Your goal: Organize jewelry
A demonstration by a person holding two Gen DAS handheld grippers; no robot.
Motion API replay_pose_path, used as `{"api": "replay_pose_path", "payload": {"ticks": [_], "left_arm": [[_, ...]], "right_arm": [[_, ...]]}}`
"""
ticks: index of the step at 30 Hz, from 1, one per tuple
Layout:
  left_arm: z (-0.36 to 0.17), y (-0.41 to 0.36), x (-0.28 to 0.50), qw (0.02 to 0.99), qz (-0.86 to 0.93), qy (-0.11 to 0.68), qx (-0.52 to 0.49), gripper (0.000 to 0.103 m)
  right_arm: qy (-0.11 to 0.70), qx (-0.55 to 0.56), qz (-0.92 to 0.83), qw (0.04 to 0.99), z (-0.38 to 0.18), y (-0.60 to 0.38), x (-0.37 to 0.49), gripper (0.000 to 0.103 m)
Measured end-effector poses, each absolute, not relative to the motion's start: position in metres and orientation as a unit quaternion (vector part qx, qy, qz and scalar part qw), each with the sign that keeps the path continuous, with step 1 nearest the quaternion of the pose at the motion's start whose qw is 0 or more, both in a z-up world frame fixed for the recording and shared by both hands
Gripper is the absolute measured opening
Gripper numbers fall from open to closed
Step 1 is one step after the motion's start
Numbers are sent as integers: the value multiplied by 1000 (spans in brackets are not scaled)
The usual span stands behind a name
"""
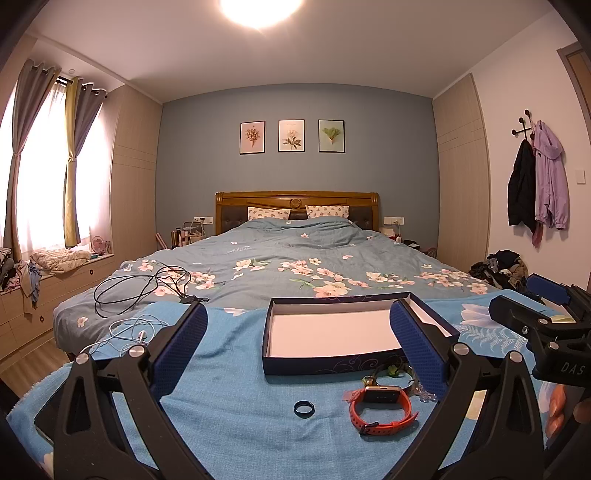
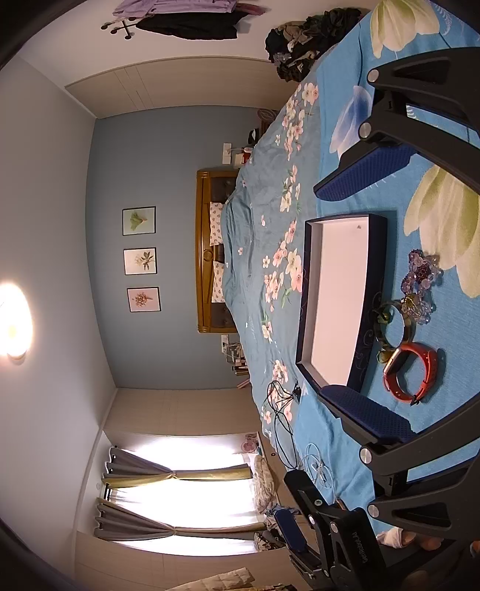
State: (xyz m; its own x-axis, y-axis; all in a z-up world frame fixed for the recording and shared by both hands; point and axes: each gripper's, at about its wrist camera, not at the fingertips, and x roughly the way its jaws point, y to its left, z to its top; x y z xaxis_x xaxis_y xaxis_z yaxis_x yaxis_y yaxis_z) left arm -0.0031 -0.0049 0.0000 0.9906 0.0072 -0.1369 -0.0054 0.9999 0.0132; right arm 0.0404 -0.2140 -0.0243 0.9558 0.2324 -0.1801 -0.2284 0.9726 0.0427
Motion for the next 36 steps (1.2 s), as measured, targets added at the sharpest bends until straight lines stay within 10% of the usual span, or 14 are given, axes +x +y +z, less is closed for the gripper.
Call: {"api": "replay_pose_path", "payload": {"ticks": [36], "left_arm": [[2,-4,-4,997,-2,73,5,97]], "right_arm": [[99,9,119,988,-21,-215,45,96]]}}
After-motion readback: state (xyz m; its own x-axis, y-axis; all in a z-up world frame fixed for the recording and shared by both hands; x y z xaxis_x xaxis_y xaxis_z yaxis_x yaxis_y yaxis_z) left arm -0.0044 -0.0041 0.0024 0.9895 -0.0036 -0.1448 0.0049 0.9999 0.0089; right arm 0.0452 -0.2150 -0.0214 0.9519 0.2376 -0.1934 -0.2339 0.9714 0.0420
